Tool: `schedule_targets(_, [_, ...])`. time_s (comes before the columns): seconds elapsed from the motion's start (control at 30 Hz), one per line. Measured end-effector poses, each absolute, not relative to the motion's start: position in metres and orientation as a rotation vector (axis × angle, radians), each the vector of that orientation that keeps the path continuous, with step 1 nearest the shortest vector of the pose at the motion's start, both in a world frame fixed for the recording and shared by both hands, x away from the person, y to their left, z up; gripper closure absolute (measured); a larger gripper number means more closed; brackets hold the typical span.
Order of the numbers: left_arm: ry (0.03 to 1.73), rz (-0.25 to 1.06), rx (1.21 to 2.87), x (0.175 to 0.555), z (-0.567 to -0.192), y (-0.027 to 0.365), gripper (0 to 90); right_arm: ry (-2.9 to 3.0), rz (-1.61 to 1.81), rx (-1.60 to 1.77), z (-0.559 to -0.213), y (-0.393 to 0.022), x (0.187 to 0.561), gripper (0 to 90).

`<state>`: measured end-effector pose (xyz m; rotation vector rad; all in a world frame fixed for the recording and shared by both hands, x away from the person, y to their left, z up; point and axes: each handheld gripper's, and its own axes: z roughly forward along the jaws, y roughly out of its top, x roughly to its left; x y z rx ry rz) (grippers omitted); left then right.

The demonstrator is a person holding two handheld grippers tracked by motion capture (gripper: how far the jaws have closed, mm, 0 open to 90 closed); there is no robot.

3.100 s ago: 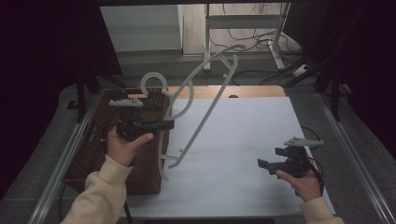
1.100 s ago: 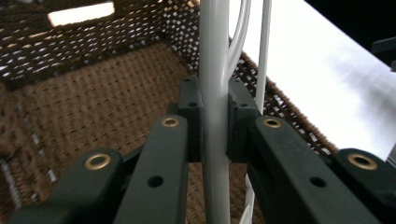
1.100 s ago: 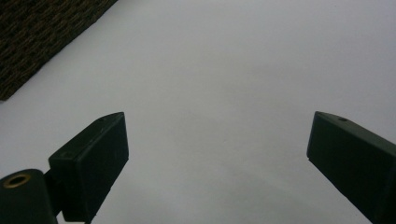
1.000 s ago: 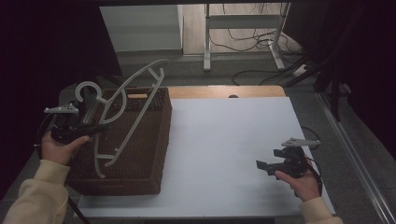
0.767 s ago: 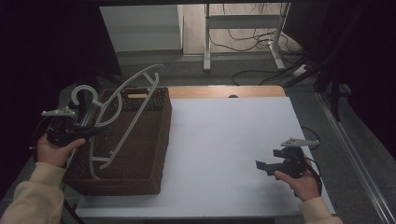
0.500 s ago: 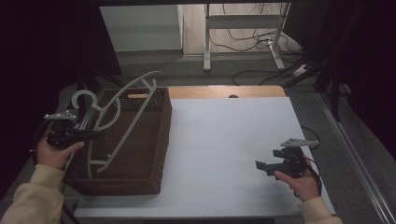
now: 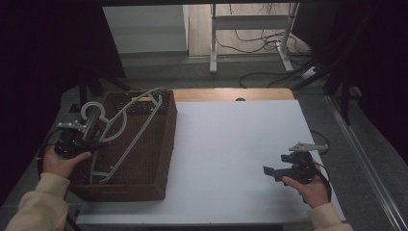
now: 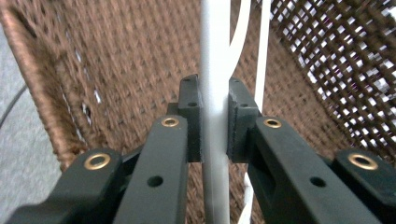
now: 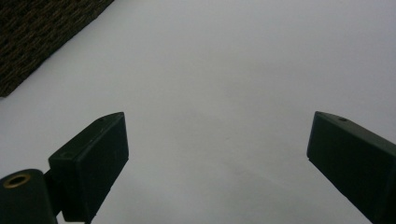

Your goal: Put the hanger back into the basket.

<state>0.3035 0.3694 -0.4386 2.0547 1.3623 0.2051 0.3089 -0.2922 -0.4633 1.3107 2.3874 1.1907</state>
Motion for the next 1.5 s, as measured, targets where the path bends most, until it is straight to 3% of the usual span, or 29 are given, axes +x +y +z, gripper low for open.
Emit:
schedule_targets(0.1, [1.375, 0.211, 2.062, 0.305, -0.439, 0.367, 75.4, 2.395, 1.185, 1.309, -0.463, -0.292, 0.309, 5.6])
schedule_targets(0.17, [1.374, 0.238, 2.046, 0.305, -0.436, 0.366, 58.9, 2.395, 1.184, 1.307, -0.463, -0.292, 0.309, 5.7])
schedule_targets(0.23, [1.380, 0.259, 2.035, 0.304, -0.435, 0.365, 48.2, 2.395, 1.185, 1.306, -0.463, -0.292, 0.309, 5.7])
schedule_targets(0.33, [1.378, 0.275, 2.029, 0.302, -0.434, 0.362, 35.6, 2.397, 1.186, 1.305, -0.463, -0.292, 0.309, 5.7])
schedule_targets(0.43, [1.368, 0.299, 2.018, 0.298, -0.433, 0.358, 29.8, 2.399, 1.187, 1.304, -0.463, -0.292, 0.309, 5.7])
schedule_targets(0.93, [1.260, 0.323, 1.972, 0.282, -0.420, 0.319, 23.0, 2.419, 1.233, 1.262, -0.463, -0.292, 0.315, 5.4])
schedule_targets(1.5, [1.137, 0.297, 1.959, 0.252, -0.419, 0.251, 23.2, 2.404, 1.250, 1.229, -0.458, -0.283, 0.321, 5.5])
